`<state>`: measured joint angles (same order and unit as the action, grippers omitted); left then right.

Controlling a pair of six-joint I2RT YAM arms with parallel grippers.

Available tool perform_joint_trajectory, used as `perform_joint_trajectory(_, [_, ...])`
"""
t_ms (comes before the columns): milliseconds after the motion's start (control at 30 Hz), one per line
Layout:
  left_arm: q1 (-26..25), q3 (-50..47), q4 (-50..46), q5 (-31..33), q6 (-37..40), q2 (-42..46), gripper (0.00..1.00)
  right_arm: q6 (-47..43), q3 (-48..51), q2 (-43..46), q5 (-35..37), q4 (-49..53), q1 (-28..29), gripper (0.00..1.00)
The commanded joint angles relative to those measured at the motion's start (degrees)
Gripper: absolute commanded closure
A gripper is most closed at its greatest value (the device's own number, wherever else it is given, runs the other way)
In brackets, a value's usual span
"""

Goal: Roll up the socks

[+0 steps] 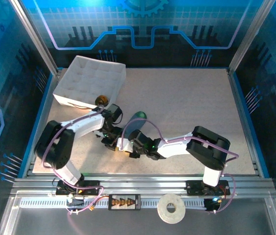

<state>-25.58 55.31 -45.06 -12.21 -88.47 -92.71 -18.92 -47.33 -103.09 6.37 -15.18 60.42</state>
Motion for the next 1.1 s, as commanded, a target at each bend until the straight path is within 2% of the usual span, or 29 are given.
perform_joint_trajectory(0, [1.81, -2.74, 2.64, 1.52, -0.63, 5.24, 0.38, 7.02, 0.99, -2.31, -9.15, 8.6, -3.07, 1.0])
perform_joint_trajectory(67, [2.82, -4.89, 5.26, 2.13, -0.11, 8.24, 0.33, 9.51, 0.76, -3.12, -13.11, 9.37, -4.54, 1.0])
perform_joint_trajectory(200, [3.8, -10.39, 11.38, 1.85, 0.35, 13.05, 0.32, 15.48, -0.29, -5.67, -21.74, 10.75, -8.31, 1.0])
perform_joint_trajectory(400, [3.11, -15.8, 19.13, 0.8, 0.48, 16.3, 0.46, 21.8, -4.5, -10.76, -31.09, 15.15, -13.11, 1.0])
perform_joint_trajectory(533, [1.5, -16.28, 21.85, 1.63, 0.63, 16.01, 0.5, 24.99, -7.38, -14.84, -35.25, 18.94, -15.88, 1.0])
perform_joint_trajectory(800, [-0.25, -16.0, 22.84, 2.09, 1.62, 10.32, 0.66, 26.91, -9.72, -17.56, -37.89, 22.38, -18.36, 1.0])
perform_joint_trajectory(967, [-0.46, -13.05, 20.15, 3.3, 4.09, 4.8, 0.69, 26.65, -10.48, -17.51, -37.02, 23.4, -18.41, 1.0])
perform_joint_trajectory(1033, [-0.63, -11.06, 16.7, 3.29, 4.74, 2.18, 0.78, 25.78, -10.63, -16.64, -36.25, 23.57, -18.33, 1.0])
perform_joint_trajectory(1067, [-0.75, -10.18, 14.51, 3.24, 4.96, 0.9, 0.82, 24.89, -10.46, -15.58, -35.94, 23.1, -18.19, 0.96])
